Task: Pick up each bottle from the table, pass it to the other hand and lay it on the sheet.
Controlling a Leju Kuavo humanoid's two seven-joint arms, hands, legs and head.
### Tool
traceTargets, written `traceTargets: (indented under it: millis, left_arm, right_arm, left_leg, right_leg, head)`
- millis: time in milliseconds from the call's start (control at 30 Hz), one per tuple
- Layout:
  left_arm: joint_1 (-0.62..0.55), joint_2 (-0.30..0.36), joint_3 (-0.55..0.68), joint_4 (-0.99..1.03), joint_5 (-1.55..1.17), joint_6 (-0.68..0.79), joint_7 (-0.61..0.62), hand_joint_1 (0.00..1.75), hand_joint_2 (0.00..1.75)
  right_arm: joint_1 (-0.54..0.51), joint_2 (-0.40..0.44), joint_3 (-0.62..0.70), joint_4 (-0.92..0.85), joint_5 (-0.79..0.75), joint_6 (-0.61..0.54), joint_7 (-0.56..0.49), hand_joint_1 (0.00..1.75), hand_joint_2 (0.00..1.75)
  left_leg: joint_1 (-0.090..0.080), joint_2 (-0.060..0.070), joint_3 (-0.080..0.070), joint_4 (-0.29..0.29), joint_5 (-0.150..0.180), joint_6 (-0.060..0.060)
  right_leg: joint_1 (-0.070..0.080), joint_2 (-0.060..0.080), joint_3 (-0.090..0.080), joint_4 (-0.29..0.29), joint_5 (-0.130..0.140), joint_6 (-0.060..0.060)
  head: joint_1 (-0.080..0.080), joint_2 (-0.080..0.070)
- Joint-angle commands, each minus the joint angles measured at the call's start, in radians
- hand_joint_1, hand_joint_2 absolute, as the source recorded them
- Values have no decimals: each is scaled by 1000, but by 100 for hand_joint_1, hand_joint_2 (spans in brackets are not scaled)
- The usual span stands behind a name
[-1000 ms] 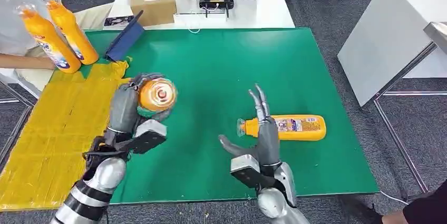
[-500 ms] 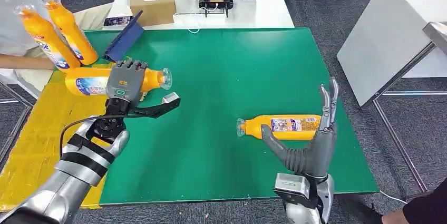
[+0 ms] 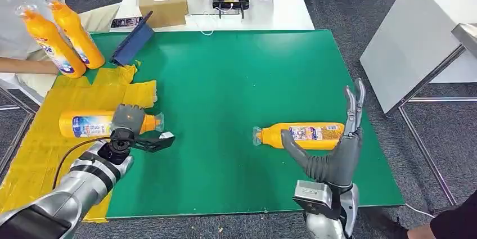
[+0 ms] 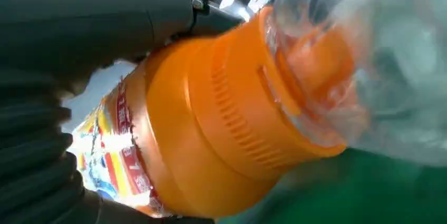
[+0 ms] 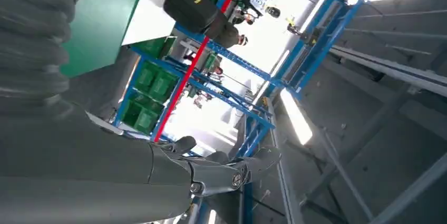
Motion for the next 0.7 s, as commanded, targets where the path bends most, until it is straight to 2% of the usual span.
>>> traceTargets:
  millis: [33, 67, 267, 333, 433, 500, 700]
  left_arm:
    - [-28, -17, 67, 147, -3, -30, 6, 14, 175]
    - [-25, -15, 72, 146, -3, -19, 5, 0, 175]
    - [-18, -18, 117, 139, -3, 31, -20, 0, 175]
    - [-2, -44, 194, 104, 43, 136, -114, 0, 175]
    - [-3, -51, 195, 97, 40, 138, -112, 0, 175]
    - [35, -56, 228, 28, 62, 293, -147, 0, 175]
    - [45, -61, 232, 14, 56, 286, -144, 0, 175]
  right_arm:
    - [-50, -18, -2, 82, 1, 18, 15, 0, 175]
    - [-56, -19, 0, 87, 3, 19, 17, 0, 175]
    - [-51, -23, -5, 101, 6, 21, 26, 0, 175]
    - [-41, -25, -10, 93, -4, 17, 22, 0, 175]
    - [-37, -28, -11, 91, -6, 19, 22, 0, 175]
    - [-32, -28, -12, 93, -11, 29, 25, 0, 175]
    - [-29, -26, -12, 95, -10, 27, 23, 0, 175]
  left_leg:
    - [2, 0, 7, 1, -3, -2]
    - [1, 1, 4, 0, -1, -1]
    - [2, 0, 8, -1, -2, -2]
    - [1, -1, 7, 0, -1, -3]
    - [1, -1, 5, -1, 0, -2]
    - [1, -2, 5, -1, 0, -2]
    - [1, -3, 5, 0, -1, -2]
  right_leg:
    - [1, 7, 7, 0, -2, -2]
    - [1, 6, 4, -1, 0, -2]
    - [1, 7, 7, -1, -1, -3]
    - [1, 5, 6, 0, -1, -2]
    - [0, 4, 4, 1, 0, -1]
    - [0, 2, 4, 1, -1, -1]
    - [0, 3, 5, 1, -2, -2]
  head:
    - [0, 0]
    - [0, 0]
    - [-1, 0]
    - [0, 0]
    - [0, 0]
    - [0, 0]
    - [0, 0]
